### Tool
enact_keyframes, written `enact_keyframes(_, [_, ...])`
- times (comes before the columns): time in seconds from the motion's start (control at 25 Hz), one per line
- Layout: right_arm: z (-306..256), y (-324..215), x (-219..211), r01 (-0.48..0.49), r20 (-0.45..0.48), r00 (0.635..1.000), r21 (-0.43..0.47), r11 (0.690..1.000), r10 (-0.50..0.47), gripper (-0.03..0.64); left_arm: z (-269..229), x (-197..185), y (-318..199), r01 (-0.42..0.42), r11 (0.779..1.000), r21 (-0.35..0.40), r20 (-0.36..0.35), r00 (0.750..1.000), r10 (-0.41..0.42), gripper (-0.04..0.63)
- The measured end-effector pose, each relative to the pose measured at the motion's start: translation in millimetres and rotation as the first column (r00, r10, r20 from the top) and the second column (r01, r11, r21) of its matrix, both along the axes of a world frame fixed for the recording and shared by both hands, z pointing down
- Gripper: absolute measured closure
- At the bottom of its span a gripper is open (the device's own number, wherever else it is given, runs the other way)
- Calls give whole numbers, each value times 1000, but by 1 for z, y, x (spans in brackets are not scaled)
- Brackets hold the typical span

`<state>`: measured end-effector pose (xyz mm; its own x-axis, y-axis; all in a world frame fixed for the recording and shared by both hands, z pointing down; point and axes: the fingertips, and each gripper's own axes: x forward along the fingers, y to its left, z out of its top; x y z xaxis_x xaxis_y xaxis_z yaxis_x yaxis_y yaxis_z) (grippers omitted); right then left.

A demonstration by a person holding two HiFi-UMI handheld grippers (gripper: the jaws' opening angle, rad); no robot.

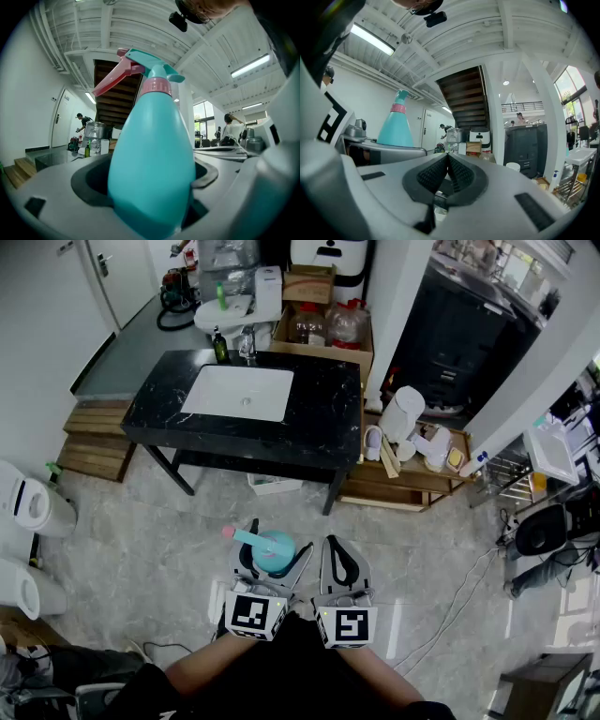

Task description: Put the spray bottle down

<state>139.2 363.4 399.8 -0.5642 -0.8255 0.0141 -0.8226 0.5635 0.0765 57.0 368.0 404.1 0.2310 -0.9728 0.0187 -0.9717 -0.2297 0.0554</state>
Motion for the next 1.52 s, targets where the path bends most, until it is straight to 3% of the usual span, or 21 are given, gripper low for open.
enact_keyframes(0.12, [-5,-2,1,2,7,1000,15,1000,-2,601,-6,-2,-4,3,1000,18,20,1000,-4,144])
enact_keyframes(0.36, [-15,0,17,-28,117,993,39,999,23,601,-6,-9,-4,31,999,22,28,999,-32,144])
enact_keyframes(0.52, [-7,-4,31,-65,133,989,3,998,64,601,-3,-14,-6,44,999,12,49,998,-44,144])
enact_keyframes(1.12, [7,-56,39,-123,92,988,-40,992,126,601,6,-14,-70,-5,1000,-14,40,999,6,144])
enact_keyframes(1.52, [1,-122,-1,-81,54,995,-25,996,82,601,7,-41,-130,2,1000,-17,2,1000,-2,144])
